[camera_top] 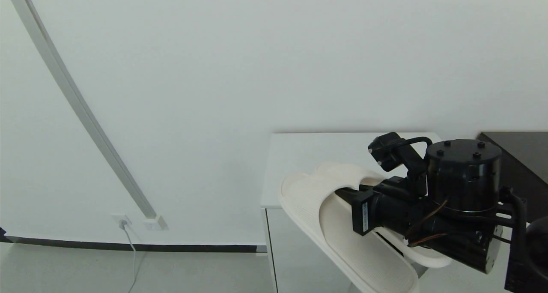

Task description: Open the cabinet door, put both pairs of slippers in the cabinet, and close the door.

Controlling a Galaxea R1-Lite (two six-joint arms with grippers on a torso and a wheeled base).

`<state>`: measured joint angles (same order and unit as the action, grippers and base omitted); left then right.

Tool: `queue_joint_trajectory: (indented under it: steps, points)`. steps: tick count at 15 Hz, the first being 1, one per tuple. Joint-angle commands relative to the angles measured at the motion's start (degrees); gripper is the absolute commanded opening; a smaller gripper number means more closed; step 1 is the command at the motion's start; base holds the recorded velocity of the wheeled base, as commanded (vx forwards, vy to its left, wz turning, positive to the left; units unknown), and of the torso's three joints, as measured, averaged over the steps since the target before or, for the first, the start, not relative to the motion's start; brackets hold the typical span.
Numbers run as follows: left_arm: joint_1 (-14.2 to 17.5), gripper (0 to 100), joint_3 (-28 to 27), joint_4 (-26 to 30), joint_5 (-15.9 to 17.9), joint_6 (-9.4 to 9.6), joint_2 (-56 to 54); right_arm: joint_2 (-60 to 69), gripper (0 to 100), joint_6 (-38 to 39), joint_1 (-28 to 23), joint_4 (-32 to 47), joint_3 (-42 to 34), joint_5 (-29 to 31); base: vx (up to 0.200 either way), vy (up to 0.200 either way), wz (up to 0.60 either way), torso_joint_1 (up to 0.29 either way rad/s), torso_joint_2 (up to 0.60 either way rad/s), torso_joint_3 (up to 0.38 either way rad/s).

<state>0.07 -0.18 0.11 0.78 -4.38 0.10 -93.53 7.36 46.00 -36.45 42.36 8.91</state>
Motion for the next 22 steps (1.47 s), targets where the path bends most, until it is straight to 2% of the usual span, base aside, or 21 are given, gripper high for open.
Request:
queue_joint_trajectory:
  steps: [1, 5, 22]
  points:
    - [0.01, 0, 0.01, -0.02, 0.01, -0.02, -0.01, -0.6, 0, 0.02, -0.03, 0.06, -0.09, 0.05, -0.2, 0.0, 0.0, -0.007, 0.0, 0.007]
    - [0.01, 0, 0.01, -0.02, 0.01, -0.02, 0.08, -0.6, 0, 0.02, -0.03, -0.02, -0.17, 0.05, -0.2, 0.0, 0.0, 0.001, 0.0, 0.004]
    - [0.01, 0, 0.01, -0.02, 0.01, -0.02, 0.08, -0.25, 0, 0.11, 0.24, -0.11, -1.58, 0.05, 0.0, 0.0, 0.0, 0.0, 0.0, 0.0]
